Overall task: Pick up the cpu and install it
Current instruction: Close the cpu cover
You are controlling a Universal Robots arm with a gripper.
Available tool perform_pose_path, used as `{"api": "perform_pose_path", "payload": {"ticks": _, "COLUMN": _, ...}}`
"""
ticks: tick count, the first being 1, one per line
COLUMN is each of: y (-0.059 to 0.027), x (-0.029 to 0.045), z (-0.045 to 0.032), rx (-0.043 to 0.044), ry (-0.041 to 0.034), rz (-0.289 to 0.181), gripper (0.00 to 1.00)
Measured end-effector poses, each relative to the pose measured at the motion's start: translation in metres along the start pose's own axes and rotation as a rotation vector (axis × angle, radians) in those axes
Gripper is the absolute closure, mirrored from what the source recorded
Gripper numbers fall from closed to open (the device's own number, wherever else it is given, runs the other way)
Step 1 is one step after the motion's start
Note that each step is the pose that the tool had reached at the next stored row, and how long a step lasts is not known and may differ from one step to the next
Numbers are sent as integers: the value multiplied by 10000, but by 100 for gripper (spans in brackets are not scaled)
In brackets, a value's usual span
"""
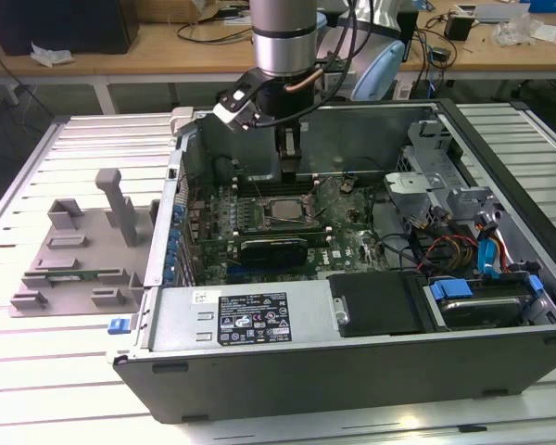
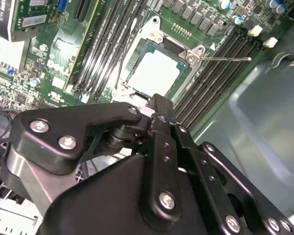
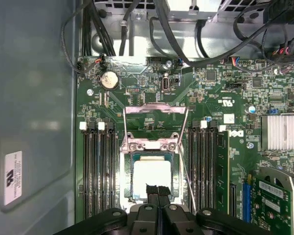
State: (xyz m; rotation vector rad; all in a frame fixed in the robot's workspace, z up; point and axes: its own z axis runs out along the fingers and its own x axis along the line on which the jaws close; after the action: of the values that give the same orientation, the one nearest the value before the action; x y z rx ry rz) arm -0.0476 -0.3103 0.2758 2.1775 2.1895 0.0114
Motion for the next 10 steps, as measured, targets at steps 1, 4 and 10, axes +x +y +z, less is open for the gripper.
{"api": "perform_pose_path", "payload": {"ticks": 1, "y": 2, "x": -1, "z": -46, "rx": 0, "ry": 0, "rz": 0, "gripper": 89}}
{"api": "perform_pose_path", "payload": {"ticks": 4, "y": 4, "x": -3, "z": -99, "rx": 1, "ry": -1, "rz": -1, "gripper": 89}}
{"api": "perform_pose_path", "payload": {"ticks": 10, "y": 10, "x": -4, "z": -103, "rx": 0, "ry": 0, "rz": -3, "gripper": 89}}
